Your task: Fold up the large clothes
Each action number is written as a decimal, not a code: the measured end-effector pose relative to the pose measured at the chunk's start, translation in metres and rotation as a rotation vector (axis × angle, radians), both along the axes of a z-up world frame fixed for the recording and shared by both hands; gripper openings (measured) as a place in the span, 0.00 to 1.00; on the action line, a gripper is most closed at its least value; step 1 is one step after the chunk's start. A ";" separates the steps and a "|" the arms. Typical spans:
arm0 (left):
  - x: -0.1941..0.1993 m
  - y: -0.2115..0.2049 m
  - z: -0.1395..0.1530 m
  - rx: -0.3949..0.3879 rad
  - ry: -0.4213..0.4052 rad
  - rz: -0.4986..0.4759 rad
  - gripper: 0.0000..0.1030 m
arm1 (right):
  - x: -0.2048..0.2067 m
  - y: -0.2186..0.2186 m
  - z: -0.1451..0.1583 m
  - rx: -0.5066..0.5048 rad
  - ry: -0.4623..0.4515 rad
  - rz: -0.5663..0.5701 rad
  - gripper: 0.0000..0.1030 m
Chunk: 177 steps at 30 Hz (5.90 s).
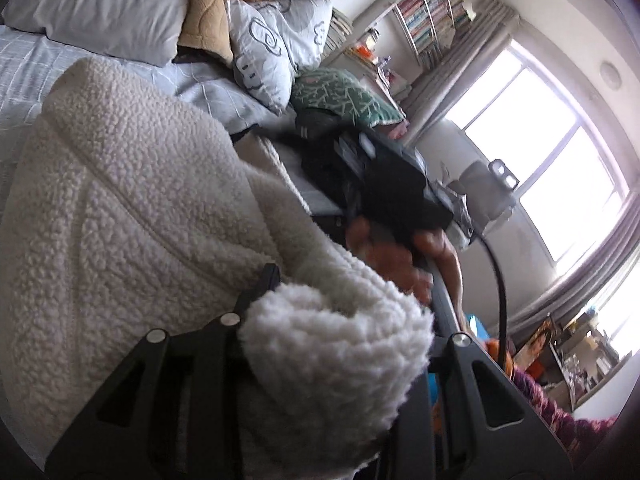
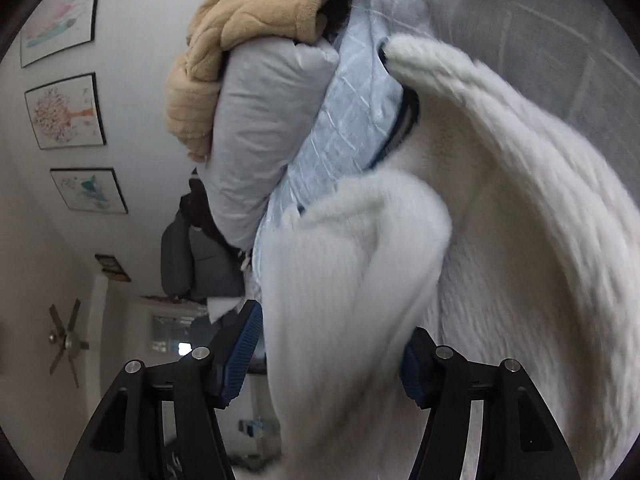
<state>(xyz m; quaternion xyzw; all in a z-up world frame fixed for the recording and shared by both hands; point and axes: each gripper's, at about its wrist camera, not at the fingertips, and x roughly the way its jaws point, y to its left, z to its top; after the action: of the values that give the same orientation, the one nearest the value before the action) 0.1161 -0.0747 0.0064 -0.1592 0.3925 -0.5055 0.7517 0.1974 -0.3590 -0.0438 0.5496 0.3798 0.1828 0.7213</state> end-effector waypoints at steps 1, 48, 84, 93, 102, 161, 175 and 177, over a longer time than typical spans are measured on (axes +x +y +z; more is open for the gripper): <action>0.000 -0.001 -0.002 -0.001 0.007 -0.016 0.32 | 0.001 -0.003 0.006 -0.004 -0.030 -0.020 0.62; 0.038 0.074 0.040 0.002 -0.101 0.040 0.65 | -0.074 0.039 0.119 -0.640 -0.289 0.126 0.23; 0.006 -0.055 -0.020 0.273 -0.273 -0.124 0.65 | -0.017 -0.100 0.093 -0.571 -0.189 -0.150 0.40; 0.006 -0.051 -0.010 0.265 -0.272 -0.077 0.65 | -0.079 -0.001 0.088 -0.764 -0.059 0.111 0.40; 0.015 -0.002 0.026 0.150 -0.203 -0.017 0.64 | -0.118 -0.007 0.014 -0.918 0.025 0.030 0.25; 0.029 0.168 0.020 0.259 -0.180 0.368 0.42 | -0.142 0.122 0.091 -1.140 -0.175 0.039 0.66; -0.009 0.085 -0.013 0.504 -0.380 0.207 0.41 | -0.104 0.153 -0.007 -1.356 0.098 0.285 0.47; -0.012 0.081 -0.010 0.539 -0.399 0.253 0.41 | -0.106 0.156 -0.004 -1.378 0.102 0.258 0.47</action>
<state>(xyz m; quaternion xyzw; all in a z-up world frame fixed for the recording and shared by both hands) 0.1038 0.0062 -0.0040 0.0994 0.3347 -0.3079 0.8850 0.0915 -0.2026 -0.0477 -0.0742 0.5047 -0.0413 0.8591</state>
